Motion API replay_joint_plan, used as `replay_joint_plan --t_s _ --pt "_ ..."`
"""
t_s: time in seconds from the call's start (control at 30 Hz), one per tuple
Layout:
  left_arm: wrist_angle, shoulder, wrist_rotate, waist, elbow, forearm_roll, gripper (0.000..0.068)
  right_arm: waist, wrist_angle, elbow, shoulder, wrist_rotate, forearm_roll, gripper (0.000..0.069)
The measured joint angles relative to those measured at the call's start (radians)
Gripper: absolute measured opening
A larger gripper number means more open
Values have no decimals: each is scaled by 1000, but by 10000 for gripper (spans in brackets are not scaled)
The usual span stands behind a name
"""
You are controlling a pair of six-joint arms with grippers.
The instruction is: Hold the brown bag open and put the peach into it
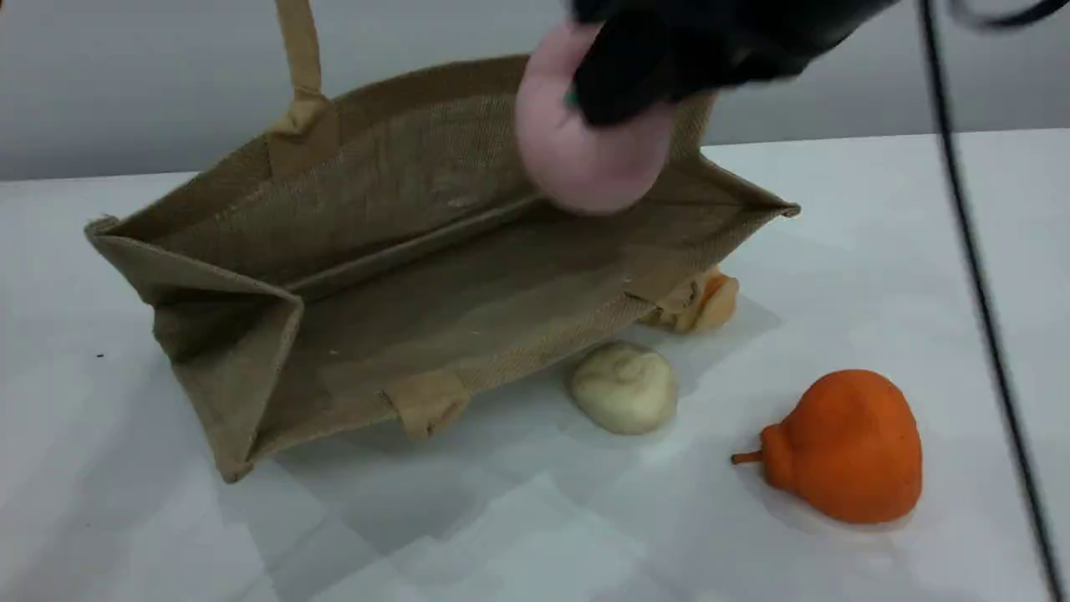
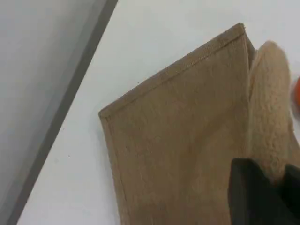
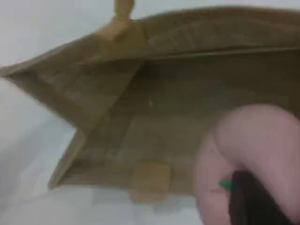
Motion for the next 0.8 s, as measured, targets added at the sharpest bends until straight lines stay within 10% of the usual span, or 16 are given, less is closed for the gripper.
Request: replay_joint_plan --t_s 0.53,0.8 --pt "0 0 0 0 0 -1 92 3 -260 -175 422 -1 17 75" --pt "0 0 0 0 0 -1 92 2 -257 -229 455 4 37 423"
